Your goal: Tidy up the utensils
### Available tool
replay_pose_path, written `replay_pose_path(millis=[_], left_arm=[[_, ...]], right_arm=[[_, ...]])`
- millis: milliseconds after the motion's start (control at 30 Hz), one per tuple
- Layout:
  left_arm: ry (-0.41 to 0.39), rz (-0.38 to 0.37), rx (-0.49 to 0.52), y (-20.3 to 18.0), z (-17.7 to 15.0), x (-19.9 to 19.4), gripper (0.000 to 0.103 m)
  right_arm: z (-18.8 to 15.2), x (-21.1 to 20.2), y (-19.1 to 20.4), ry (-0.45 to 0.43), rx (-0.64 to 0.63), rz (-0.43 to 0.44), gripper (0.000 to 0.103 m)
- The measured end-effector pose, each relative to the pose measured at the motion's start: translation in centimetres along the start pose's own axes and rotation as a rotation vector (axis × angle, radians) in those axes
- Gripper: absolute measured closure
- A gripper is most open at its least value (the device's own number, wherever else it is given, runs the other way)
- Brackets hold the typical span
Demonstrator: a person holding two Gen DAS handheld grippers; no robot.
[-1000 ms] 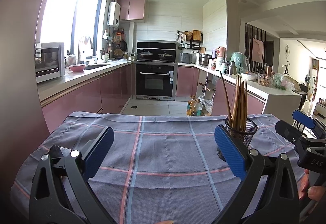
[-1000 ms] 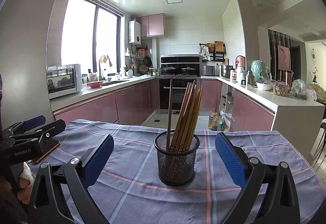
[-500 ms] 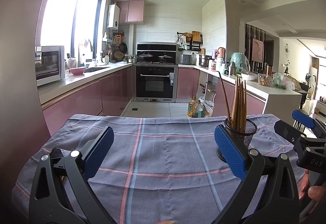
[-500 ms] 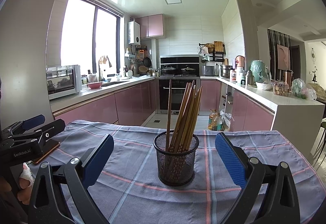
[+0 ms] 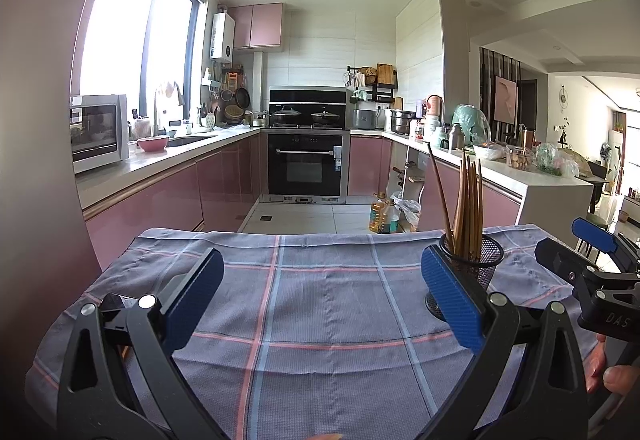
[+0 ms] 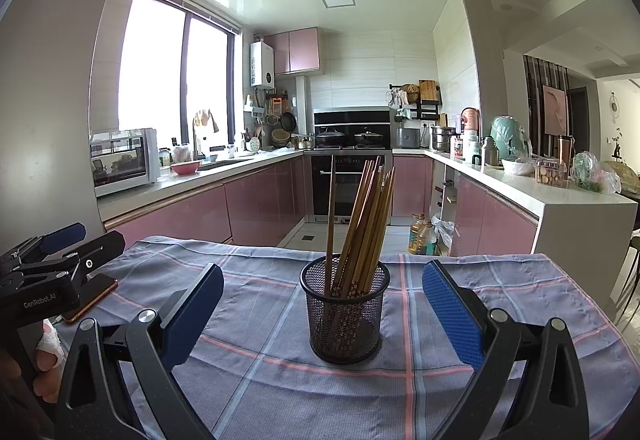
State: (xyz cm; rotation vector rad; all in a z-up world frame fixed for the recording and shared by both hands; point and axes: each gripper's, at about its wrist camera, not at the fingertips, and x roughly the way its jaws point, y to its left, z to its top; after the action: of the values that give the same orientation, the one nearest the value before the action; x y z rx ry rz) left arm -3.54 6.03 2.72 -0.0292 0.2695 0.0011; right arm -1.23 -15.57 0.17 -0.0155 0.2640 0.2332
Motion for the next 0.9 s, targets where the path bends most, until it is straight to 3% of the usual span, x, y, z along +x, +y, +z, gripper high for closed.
replay_pose_path(millis=[900], left_arm=[[-0.004,0.000,0.003,0.10,-0.01,0.00,0.006]], right_arm=[[-0.34,-0.25,0.04,-0.004,0.006,-0.005,0.007]])
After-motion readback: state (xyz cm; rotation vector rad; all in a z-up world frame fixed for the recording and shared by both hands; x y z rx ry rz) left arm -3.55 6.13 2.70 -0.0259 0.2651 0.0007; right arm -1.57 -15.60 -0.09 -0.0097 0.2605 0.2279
